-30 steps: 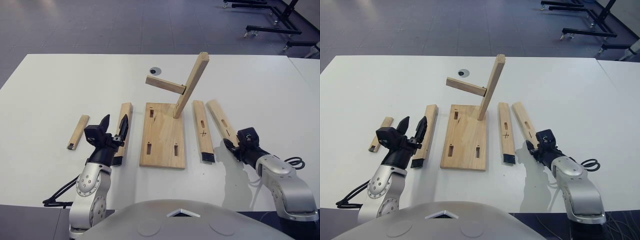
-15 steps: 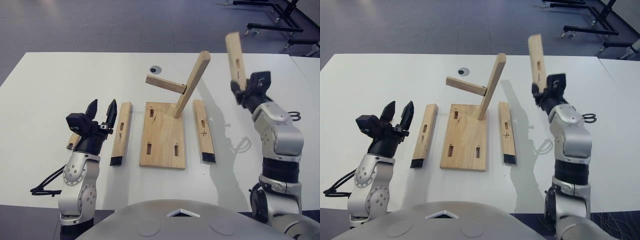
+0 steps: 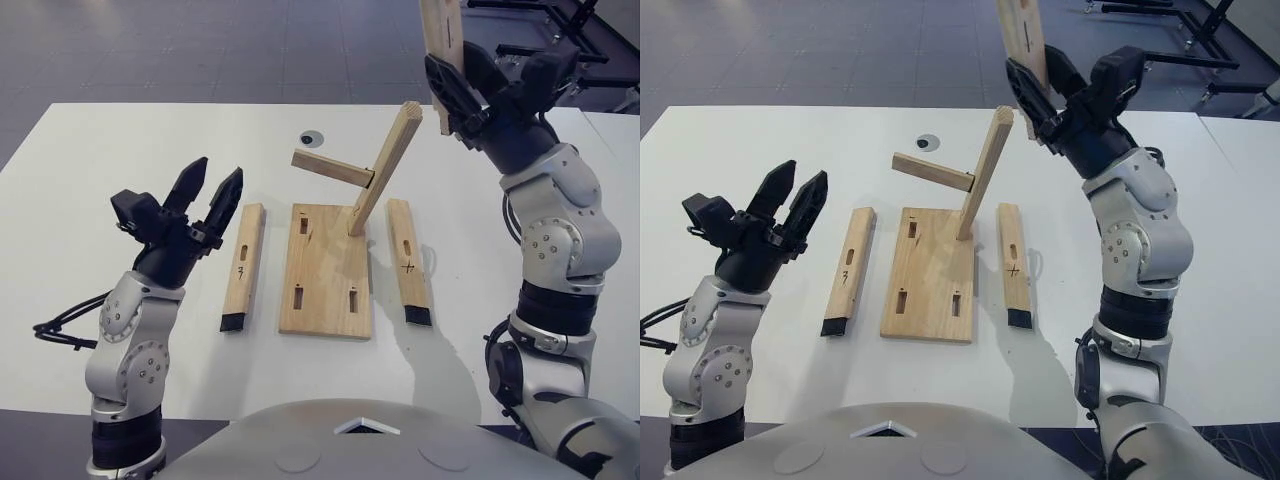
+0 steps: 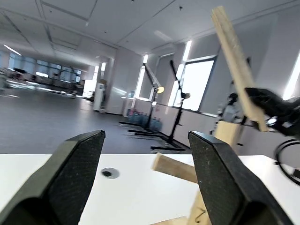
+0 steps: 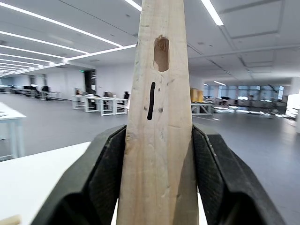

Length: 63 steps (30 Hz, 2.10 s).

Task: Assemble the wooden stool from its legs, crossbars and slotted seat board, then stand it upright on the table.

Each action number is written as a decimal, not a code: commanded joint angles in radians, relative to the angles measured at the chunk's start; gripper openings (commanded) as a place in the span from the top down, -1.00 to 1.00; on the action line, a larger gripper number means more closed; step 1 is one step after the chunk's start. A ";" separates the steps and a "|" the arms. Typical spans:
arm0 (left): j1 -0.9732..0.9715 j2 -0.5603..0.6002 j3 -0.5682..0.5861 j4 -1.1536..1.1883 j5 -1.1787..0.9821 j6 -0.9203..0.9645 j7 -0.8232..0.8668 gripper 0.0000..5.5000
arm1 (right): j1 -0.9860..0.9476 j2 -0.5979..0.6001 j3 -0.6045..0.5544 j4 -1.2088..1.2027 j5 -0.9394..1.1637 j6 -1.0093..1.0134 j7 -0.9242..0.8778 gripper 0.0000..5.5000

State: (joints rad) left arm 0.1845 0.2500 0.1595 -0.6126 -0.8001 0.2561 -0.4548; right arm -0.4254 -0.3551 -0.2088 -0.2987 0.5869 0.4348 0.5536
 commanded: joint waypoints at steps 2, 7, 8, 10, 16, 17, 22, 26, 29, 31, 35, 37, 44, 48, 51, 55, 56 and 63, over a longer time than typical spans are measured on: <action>-0.061 0.102 0.082 -0.014 -0.296 0.117 -0.061 -0.18 | 0.011 0.010 0.054 -0.080 0.073 0.001 0.067 0.25; -0.071 0.163 0.068 -0.014 -0.421 0.208 -0.091 -0.18 | 0.085 -0.009 0.171 -0.148 0.145 0.055 0.190 0.25; -0.070 0.169 0.060 -0.015 -0.435 0.222 -0.100 -0.18 | 0.102 -0.006 0.194 -0.149 0.151 0.057 0.209 0.25; -0.073 0.178 0.049 -0.015 -0.454 0.242 -0.111 -0.18 | 0.123 0.000 0.222 -0.144 0.157 0.057 0.231 0.25; -0.127 0.175 0.037 0.024 -0.522 0.276 -0.138 -0.18 | 0.141 0.021 0.258 -0.076 0.241 0.093 0.317 0.25; -0.133 0.175 0.035 0.028 -0.530 0.281 -0.145 -0.18 | 0.139 0.023 0.260 -0.067 0.256 0.102 0.329 0.25; -0.159 0.168 0.010 0.050 -0.509 0.290 -0.168 -0.18 | 0.127 0.022 0.282 -0.049 0.301 0.140 0.392 0.25; -0.180 0.164 -0.010 0.070 -0.477 0.290 -0.183 -0.18 | 0.111 0.010 0.308 -0.042 0.306 0.161 0.436 0.25; -0.196 0.158 -0.015 0.084 -0.476 0.291 -0.191 -0.18 | 0.105 0.004 0.318 -0.031 0.309 0.178 0.463 0.25; -0.203 0.156 -0.017 0.086 -0.481 0.294 -0.197 -0.18 | 0.106 0.005 0.323 -0.019 0.301 0.179 0.473 0.25; -0.188 0.152 -0.012 0.051 -0.537 0.306 -0.232 -0.12 | 0.105 -0.002 0.325 0.026 0.297 0.185 0.512 0.25; -0.186 0.153 -0.016 0.052 -0.542 0.310 -0.230 -0.03 | 0.102 -0.004 0.320 0.039 0.290 0.181 0.520 0.25; -0.182 0.151 -0.039 0.061 -0.485 0.312 -0.228 0.26 | 0.098 -0.018 0.330 0.052 0.247 0.160 0.544 0.25; -0.180 0.145 -0.046 0.064 -0.464 0.307 -0.234 0.26 | 0.098 -0.023 0.335 0.052 0.223 0.150 0.558 0.25; -0.173 0.142 -0.044 0.066 -0.459 0.301 -0.245 0.26 | 0.101 -0.027 0.343 0.055 0.204 0.139 0.565 0.25; -0.167 0.131 -0.039 0.071 -0.458 0.288 -0.262 0.26 | 0.100 -0.036 0.347 0.071 0.172 0.132 0.561 0.25; -0.168 0.128 -0.036 0.074 -0.456 0.284 -0.263 0.26 | 0.096 -0.040 0.350 0.078 0.162 0.135 0.557 0.25; -0.170 0.119 -0.005 0.117 -0.416 0.259 -0.285 0.26 | 0.104 -0.091 0.358 0.093 0.127 0.145 0.572 -0.03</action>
State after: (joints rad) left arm 0.0211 0.3726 0.1389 -0.5014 -1.2238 0.5341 -0.7162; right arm -0.3255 -0.4182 0.1541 -0.2133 0.7333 0.5663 1.1247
